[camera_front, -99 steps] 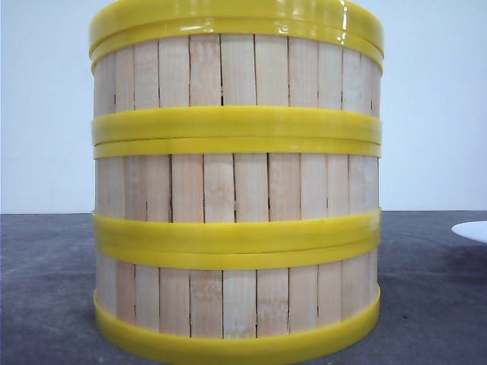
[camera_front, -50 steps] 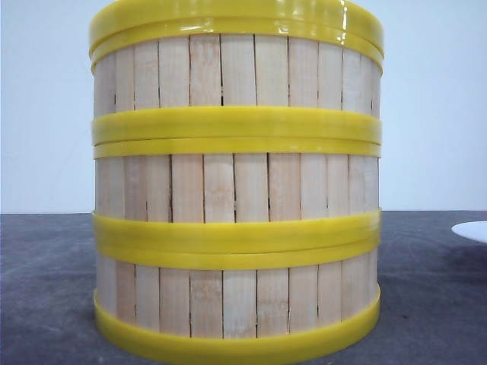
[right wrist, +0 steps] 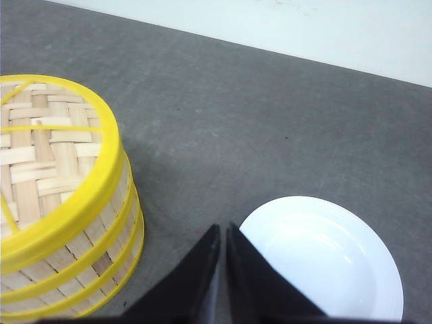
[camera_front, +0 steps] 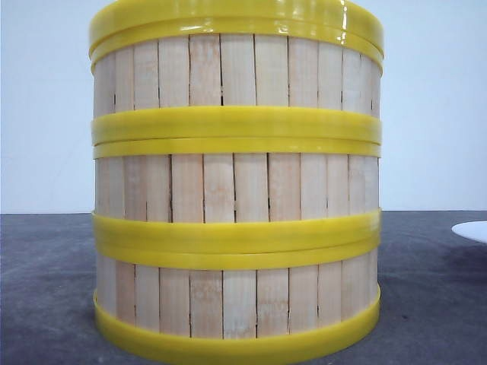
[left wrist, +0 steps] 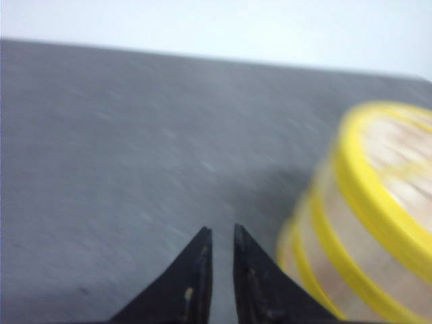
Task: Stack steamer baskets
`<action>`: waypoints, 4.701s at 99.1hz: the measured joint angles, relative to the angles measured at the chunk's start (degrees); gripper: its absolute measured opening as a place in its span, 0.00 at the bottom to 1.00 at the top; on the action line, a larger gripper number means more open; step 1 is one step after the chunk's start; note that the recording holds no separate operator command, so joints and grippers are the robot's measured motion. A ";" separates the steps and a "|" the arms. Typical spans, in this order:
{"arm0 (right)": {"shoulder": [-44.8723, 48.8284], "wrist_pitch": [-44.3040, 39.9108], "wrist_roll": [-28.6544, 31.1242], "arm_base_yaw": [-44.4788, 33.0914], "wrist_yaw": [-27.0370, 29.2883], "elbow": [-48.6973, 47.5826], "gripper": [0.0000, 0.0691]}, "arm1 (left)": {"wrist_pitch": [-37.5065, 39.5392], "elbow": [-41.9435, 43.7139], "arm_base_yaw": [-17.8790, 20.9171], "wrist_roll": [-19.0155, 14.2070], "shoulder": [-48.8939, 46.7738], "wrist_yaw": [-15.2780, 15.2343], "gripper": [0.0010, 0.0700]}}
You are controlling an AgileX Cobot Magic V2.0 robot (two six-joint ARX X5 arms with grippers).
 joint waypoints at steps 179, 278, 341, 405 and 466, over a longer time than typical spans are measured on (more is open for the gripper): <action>0.00 0.00 0.00 0.00 0.00 0.00 0.02 | 38.56 -45.13 25.24 13.33 -15.21 9.88 0.03; 0.00 0.02 -0.07 -0.31 6.34 0.00 0.02 | 38.56 -45.13 25.24 13.33 -15.21 9.88 0.03; 0.00 14.38 -12.41 -31.63 -5.57 0.00 0.02 | 38.56 -45.13 25.24 13.33 -15.21 9.88 0.03; -6.78 43.28 -26.40 -59.28 -36.26 -19.87 0.02 | 38.56 -45.13 25.24 13.33 -15.21 9.88 0.03; -29.29 63.28 -18.03 -59.58 -35.58 -62.47 0.02 | 38.56 -45.13 25.24 13.33 -15.21 9.90 0.03</action>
